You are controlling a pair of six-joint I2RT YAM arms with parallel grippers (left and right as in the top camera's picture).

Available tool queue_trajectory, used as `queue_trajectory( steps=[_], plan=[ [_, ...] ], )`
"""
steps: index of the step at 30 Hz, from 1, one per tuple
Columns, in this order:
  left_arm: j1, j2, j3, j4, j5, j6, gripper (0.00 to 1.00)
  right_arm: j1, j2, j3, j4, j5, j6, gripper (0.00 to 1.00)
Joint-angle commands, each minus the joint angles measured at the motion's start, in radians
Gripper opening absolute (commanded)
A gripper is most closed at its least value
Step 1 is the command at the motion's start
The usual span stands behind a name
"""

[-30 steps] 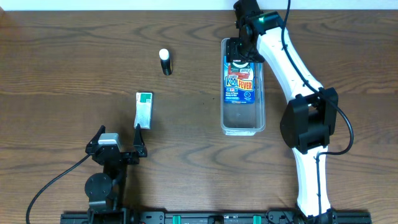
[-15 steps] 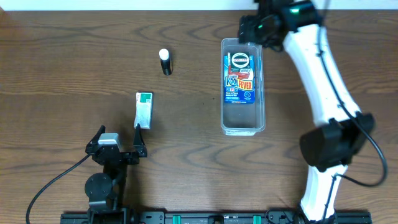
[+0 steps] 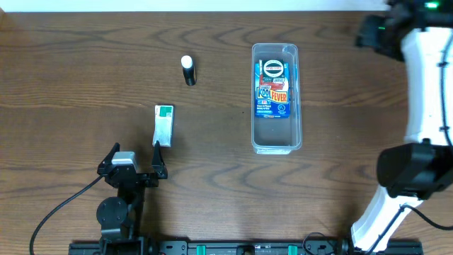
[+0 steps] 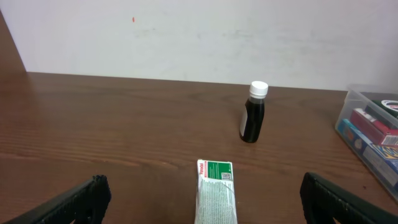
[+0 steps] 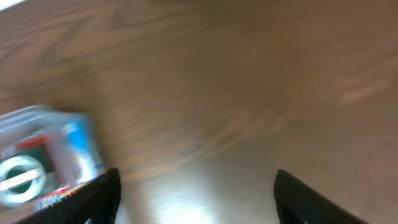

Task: Pack container
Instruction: 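Withdraw the right gripper to the right side, then reach the left gripper to the white-green medicine box and grasp it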

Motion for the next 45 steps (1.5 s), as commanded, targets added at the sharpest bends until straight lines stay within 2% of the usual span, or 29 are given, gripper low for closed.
queue_trajectory(
  steps=[1,11,31,33,38,42,45],
  plan=[
    [0.006,-0.006,-0.016,-0.035,0.011,0.006,0.98,-0.09,-0.018,-0.002,-0.021,0.027,0.047,0.99],
    [0.006,-0.006,-0.016,-0.035,0.011,0.006,0.98,-0.22,-0.018,-0.038,-0.044,0.027,0.05,0.99],
    [0.006,-0.006,-0.016,-0.023,0.001,0.005,0.98,-0.225,-0.018,-0.063,-0.044,0.027,0.05,0.99],
    [0.006,-0.006,-0.016,-0.012,0.059,-0.014,0.98,-0.225,-0.018,-0.063,-0.044,0.027,0.05,0.99],
    [0.006,-0.006,0.034,0.041,0.341,-0.021,0.98,-0.225,-0.018,-0.063,-0.044,0.027,0.05,0.99],
    [0.006,0.021,0.12,0.021,0.365,-0.043,0.98,-0.225,-0.018,-0.063,-0.044,0.027,0.05,0.99],
    [0.006,0.106,0.23,-0.017,0.358,-0.043,0.98,-0.225,-0.018,-0.063,-0.044,0.027,0.05,0.99]
  ],
)
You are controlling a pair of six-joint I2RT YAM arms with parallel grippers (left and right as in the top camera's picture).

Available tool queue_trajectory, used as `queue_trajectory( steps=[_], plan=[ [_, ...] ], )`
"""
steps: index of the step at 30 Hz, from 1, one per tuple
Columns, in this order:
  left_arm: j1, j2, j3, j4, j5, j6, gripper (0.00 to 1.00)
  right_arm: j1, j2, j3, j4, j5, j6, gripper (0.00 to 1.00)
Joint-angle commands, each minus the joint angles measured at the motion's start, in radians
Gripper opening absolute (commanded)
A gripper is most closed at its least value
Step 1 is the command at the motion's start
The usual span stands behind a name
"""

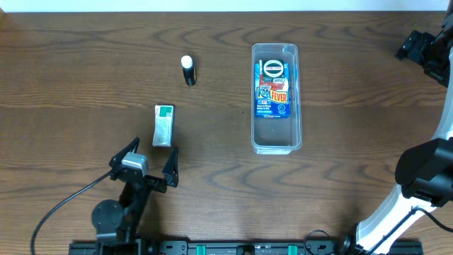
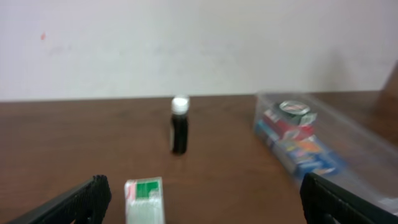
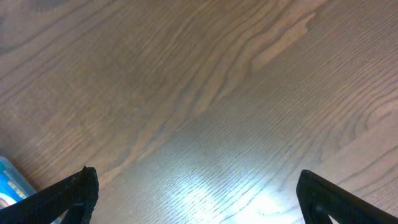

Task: Pack container
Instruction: 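Reach the left gripper to the white-green medicine box and grasp it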

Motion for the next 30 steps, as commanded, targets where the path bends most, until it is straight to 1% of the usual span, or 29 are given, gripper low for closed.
queue_trajectory(
  steps=[1,5,10,12,15,17,18,20,22,23,26,30],
  plan=[
    [0.006,0.111,0.167,-0.037,0.053,-0.015,0.98,-0.005,-0.018,-0.004,-0.001,0.011,0.014,0.99],
    [0.006,0.378,0.409,-0.22,0.053,-0.014,0.98,-0.005,-0.018,-0.004,-0.001,0.011,0.014,0.99],
    [0.006,0.763,0.755,-0.589,0.053,0.049,0.98,-0.005,-0.018,-0.004,-0.001,0.011,0.014,0.99],
    [0.006,0.883,0.848,-0.668,0.059,0.047,0.98,-0.005,-0.018,-0.004,-0.001,0.011,0.014,0.99],
    [0.005,1.002,0.921,-0.712,0.103,0.042,0.98,-0.005,-0.018,-0.004,-0.001,0.011,0.014,0.99],
    [-0.002,1.056,0.942,-0.719,0.094,0.039,0.98,-0.005,-0.018,-0.004,-0.001,0.011,0.014,0.99],
    [-0.006,1.075,0.946,-0.719,0.067,0.019,0.98,-0.005,-0.018,-0.004,-0.001,0.011,0.014,0.99],
    [-0.014,1.112,0.953,-0.732,-0.065,-0.09,0.98,-0.005,-0.018,-0.004,-0.001,0.011,0.014,0.99],
    [-0.019,1.155,0.966,-0.781,-0.208,-0.187,0.98,-0.005,-0.018,-0.004,-0.001,0.011,0.014,0.99],
    [-0.02,1.183,0.974,-0.808,-0.244,-0.203,0.98,-0.005,-0.018,-0.004,-0.001,0.011,0.014,0.99],
    [-0.021,1.279,0.998,-0.859,-0.255,-0.198,0.98,-0.005,-0.018,-0.004,-0.001,0.011,0.014,0.99],
    [-0.041,1.411,1.023,-0.868,-0.255,-0.173,0.98,-0.005,-0.018,-0.004,-0.001,0.011,0.014,0.99]
  ],
)
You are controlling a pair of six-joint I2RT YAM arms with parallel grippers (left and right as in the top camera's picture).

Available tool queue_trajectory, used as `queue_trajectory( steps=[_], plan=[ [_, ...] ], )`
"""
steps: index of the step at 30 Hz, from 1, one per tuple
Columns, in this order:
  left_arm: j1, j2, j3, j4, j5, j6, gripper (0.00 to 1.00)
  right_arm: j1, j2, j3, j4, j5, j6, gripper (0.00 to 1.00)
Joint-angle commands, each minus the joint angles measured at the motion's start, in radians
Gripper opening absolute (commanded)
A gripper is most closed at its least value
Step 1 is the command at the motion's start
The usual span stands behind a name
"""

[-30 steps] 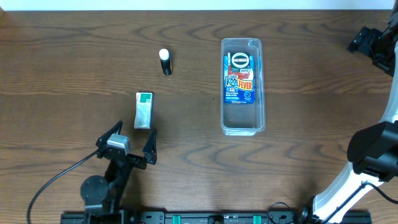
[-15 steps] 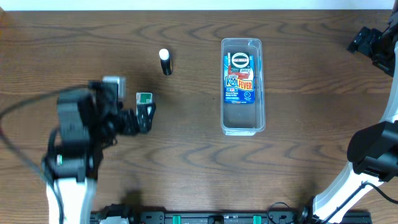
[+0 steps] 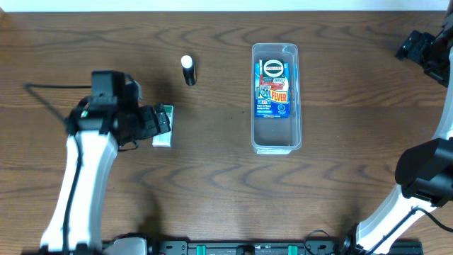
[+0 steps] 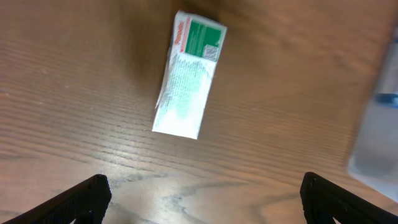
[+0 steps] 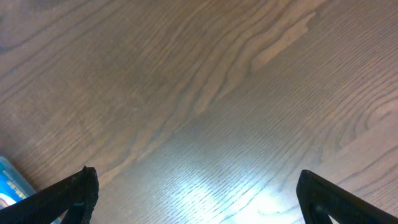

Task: Pack container
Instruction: 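Reach the left gripper to the white-green medicine box and grasp it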

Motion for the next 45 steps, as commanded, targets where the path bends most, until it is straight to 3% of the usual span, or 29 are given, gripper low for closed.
queue_trajectory(
  steps=[1,11,45],
  plan=[
    [-0.023,0.11,0.041,0.005,-0.05,0.0,0.98,-0.005,-0.018,-0.003,-0.001,0.011,0.014,0.99],
    [-0.055,0.293,0.082,0.097,-0.064,0.136,0.98,-0.005,-0.018,-0.003,-0.001,0.011,0.014,0.99],
    [-0.056,0.49,0.079,0.195,-0.106,0.216,0.98,-0.005,-0.018,-0.003,-0.001,0.011,0.014,0.99]
  ],
)
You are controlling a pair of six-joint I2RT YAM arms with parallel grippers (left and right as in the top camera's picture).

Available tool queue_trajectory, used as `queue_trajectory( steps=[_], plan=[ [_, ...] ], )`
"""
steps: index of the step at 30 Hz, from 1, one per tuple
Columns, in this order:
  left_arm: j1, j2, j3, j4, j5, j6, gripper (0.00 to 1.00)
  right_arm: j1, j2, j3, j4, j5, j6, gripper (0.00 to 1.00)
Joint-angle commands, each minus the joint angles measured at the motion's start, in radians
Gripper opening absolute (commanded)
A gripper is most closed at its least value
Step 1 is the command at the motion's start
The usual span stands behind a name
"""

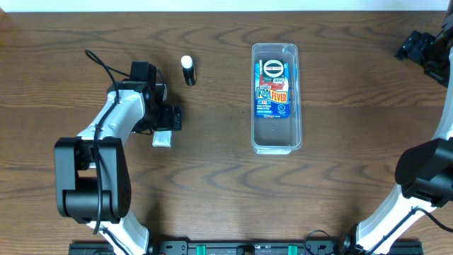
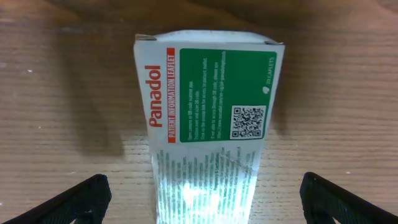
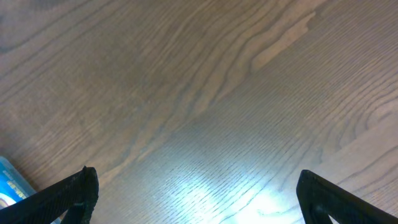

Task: Pack container
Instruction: 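Reach the left gripper to the white-green medicine box and grasp it, then close the left gripper on the Panadol box and lift it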

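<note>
A green and white Panadol box (image 1: 163, 138) lies flat on the wooden table; the left wrist view shows the box (image 2: 208, 130) close up between wide-apart fingertips. My left gripper (image 1: 166, 119) hangs open right over its far end. A clear plastic container (image 1: 276, 49) stands right of centre with a Kool Fever packet (image 1: 272, 88) inside. A small dark bottle with a white cap (image 1: 188, 70) stands upright left of the container. My right gripper (image 1: 417, 49) is open at the far right edge over bare wood (image 3: 199, 124).
The container's near end (image 1: 276, 134) holds no item. A black cable (image 1: 99, 60) trails from the left arm across the table's left part. A corner of the container (image 3: 9, 180) shows at the left edge of the right wrist view.
My left gripper has moved right and down onto the Panadol box, which now fills its wrist view between the open fingers. The right arm has not moved.
At first my left gripper rested low at the table's front, open, facing box and bottle, while the right arm was moving near the container. The right arm then parked at the far right. The left arm rose, reached the box's left side, and now hovers over it.
</note>
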Motion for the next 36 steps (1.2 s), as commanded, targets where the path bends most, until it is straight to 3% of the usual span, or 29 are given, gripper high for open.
queue_trajectory(
  steps=[1,36],
  plan=[
    [0.0,0.025,0.022,-0.002,-0.012,0.02,0.98,-0.005,-0.018,-0.003,-0.001,0.011,0.014,0.99],
    [-0.039,0.029,0.015,0.003,-0.093,-0.074,0.98,-0.005,-0.018,-0.003,-0.001,0.011,0.014,0.99]
  ],
)
